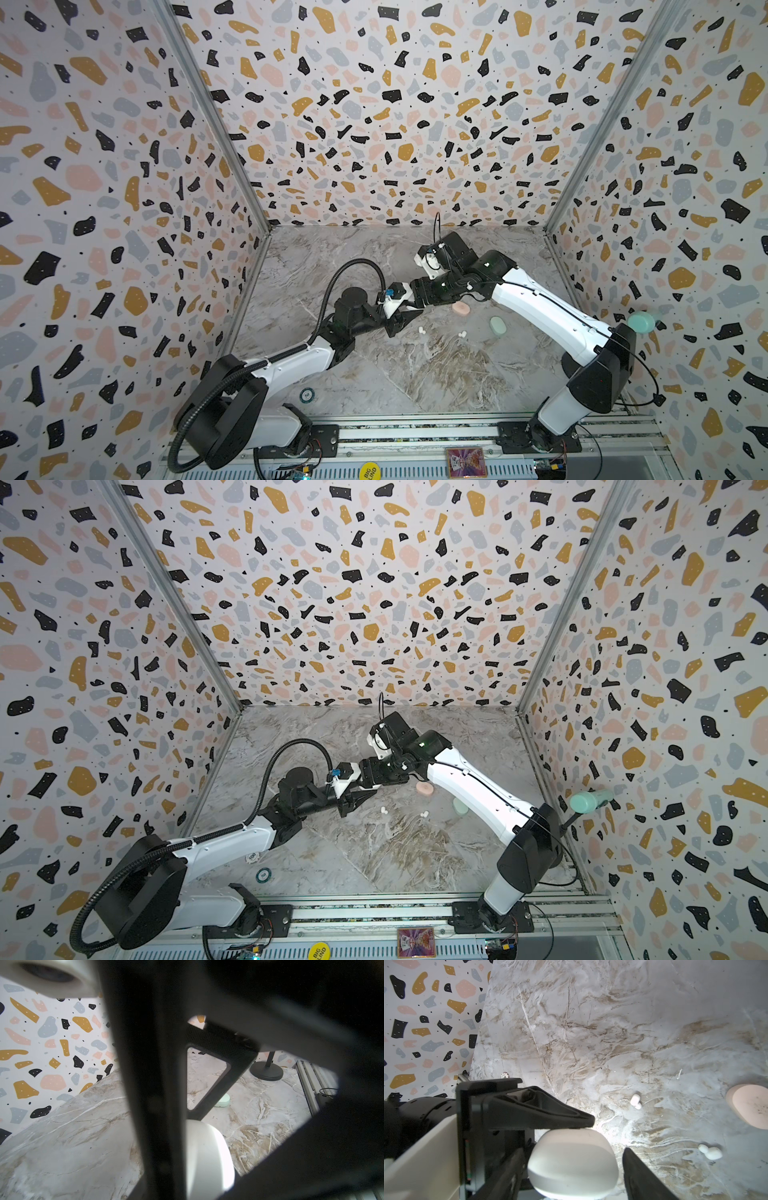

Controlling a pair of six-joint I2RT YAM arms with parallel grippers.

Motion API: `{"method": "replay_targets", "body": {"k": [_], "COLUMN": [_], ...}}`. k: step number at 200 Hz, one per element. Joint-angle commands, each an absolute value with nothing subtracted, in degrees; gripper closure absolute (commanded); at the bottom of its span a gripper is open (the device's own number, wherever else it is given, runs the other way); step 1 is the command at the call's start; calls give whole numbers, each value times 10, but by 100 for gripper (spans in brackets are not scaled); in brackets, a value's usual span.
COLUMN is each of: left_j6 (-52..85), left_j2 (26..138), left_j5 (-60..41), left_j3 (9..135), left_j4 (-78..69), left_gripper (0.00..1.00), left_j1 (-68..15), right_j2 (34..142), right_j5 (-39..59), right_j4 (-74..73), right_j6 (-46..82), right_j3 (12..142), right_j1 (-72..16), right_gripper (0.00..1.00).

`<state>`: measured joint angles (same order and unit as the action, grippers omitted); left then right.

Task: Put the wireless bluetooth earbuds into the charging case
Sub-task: 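Close the left gripper on the white case while the right gripper holds it, then push the white case lid open with the right gripper while the left holds it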

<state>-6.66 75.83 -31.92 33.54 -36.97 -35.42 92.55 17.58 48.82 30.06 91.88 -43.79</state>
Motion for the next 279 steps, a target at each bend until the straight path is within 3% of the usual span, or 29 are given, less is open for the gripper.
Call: {"method": "replay_targets", "body": {"k": [1,46,84,141,279], "left_j6": [-61,-12,13,19,2], "left_j2": [745,738,724,732,722], "left_j5": [-337,-371,-419,-475,-486], "left_j3": [344,335,331,347,352], "left_j4": [-410,-411,-396,-381,-359], "left_gripper": [62,62,63,63,65], "left_j1": [-356,-356,-356,-355,-354], "right_j2": [892,849,799,718,746], "right_j5": [178,168,178,142,20], "right_j4": [489,505,483,418,391], "right_j6": [301,273,163,-5,-22], "right_j3": [940,917,888,786,752], "right_j1": [-433,-382,-368,-450,-478], "right_gripper": [18,11,8,5,7]}}
